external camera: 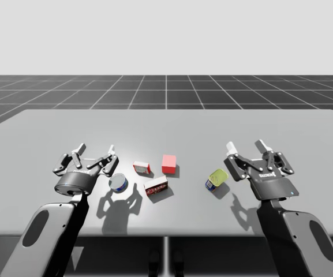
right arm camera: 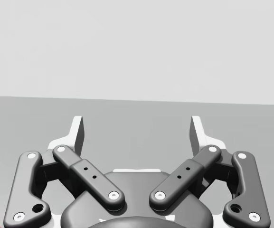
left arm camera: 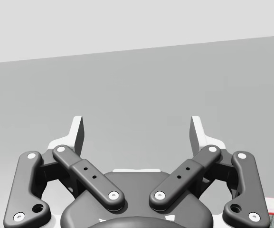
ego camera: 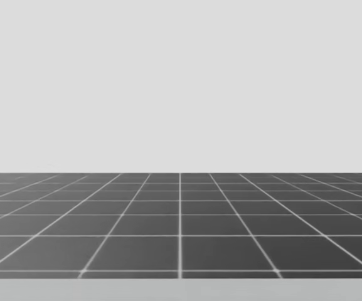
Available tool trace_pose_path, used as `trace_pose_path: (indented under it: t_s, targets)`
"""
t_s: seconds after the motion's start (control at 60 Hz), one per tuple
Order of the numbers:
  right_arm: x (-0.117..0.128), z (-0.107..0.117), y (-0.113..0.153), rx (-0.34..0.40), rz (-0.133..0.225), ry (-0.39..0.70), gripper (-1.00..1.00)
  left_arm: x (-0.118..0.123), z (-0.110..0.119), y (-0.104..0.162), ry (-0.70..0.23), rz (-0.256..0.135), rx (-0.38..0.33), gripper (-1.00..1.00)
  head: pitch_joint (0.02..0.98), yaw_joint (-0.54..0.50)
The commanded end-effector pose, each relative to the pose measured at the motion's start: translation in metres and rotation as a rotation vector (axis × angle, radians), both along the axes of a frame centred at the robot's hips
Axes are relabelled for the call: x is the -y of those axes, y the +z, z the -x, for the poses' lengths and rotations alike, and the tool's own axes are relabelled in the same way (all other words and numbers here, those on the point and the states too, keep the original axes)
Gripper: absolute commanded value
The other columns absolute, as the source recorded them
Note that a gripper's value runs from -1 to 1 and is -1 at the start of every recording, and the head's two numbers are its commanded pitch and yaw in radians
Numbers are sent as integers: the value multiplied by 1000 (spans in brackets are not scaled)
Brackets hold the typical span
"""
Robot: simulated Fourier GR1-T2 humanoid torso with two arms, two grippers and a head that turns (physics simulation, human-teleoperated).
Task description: Find the red cube and pick it up.
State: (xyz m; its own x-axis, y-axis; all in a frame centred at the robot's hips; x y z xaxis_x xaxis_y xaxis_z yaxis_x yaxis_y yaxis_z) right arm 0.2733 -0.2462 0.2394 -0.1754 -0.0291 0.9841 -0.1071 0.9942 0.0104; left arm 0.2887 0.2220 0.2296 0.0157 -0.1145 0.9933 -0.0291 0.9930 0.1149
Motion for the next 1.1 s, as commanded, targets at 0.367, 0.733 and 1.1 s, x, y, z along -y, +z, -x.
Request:
trace_pose_path:
  t_s: [0.367,0.733,1.1]
  targets:
    - [1,0,3,-25,-36,2,-1000,0,0,0,2,-1,1,-1000,169,0]
    - [2,0,3,-25,-37,1,-1000,-1,-1,-1,1,-4,0,-1000,467,-6]
    - [1,0,3,-30,-38,9,-1000,0,-1,-2,-4,-9,0,-1000,683,3]
